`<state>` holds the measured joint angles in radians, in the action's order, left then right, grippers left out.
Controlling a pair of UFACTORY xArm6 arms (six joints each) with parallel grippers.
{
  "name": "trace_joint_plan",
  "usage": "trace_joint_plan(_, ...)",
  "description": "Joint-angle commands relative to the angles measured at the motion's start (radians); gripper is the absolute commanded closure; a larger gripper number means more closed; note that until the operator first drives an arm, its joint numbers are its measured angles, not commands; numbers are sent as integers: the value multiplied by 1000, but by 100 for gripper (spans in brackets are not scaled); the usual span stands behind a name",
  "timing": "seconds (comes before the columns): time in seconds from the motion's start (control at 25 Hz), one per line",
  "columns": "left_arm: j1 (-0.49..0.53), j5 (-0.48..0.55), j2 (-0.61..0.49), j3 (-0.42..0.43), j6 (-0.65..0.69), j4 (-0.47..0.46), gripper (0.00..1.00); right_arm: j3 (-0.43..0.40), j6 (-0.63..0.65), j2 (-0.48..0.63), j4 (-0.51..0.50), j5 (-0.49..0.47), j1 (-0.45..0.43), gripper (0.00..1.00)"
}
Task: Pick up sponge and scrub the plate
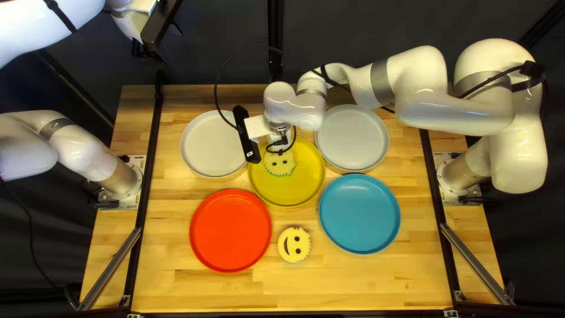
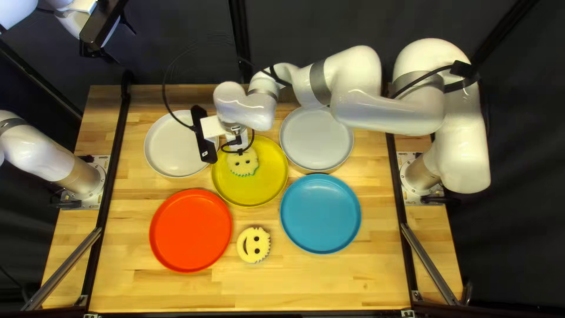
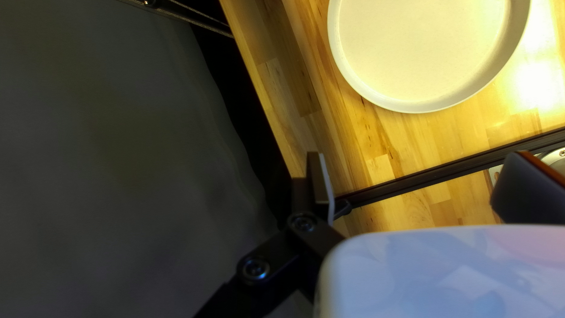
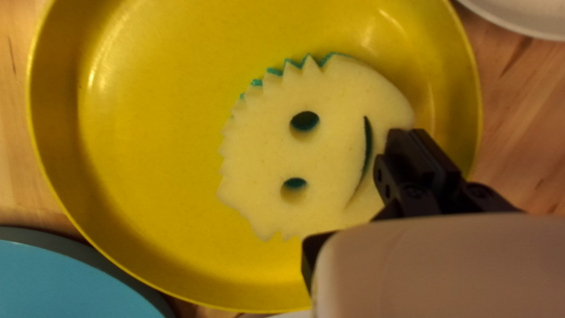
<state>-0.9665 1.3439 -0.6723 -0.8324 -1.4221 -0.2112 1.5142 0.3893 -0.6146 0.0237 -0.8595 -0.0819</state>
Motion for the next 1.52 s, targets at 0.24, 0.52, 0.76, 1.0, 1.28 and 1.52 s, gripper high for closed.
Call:
trace_joint_plan(0.24, 0, 0, 0, 0, 0, 0, 0, -30, 38, 31, -8, -2, -64, 100)
trace_joint_plan(0.52, 0, 0, 0, 0, 0, 0, 0, -69, 95, 48, -47, 2, -137, 100)
trace_joint_plan(0.76, 0, 0, 0, 0, 0, 0, 0, -74, 54, 51, -55, 21, -85, 100)
trace_joint_plan(1.0, 0, 0, 0, 0, 0, 0, 0, -146, -10, 91, -34, 101, -1, 100)
trace_joint_plan(1.28, 0, 0, 0, 0, 0, 0, 0, -226, -48, 129, -8, 179, 57, 100)
trace_joint_plan(1.52, 0, 0, 0, 0, 0, 0, 0, -282, 13, 168, -13, 206, 7, 100)
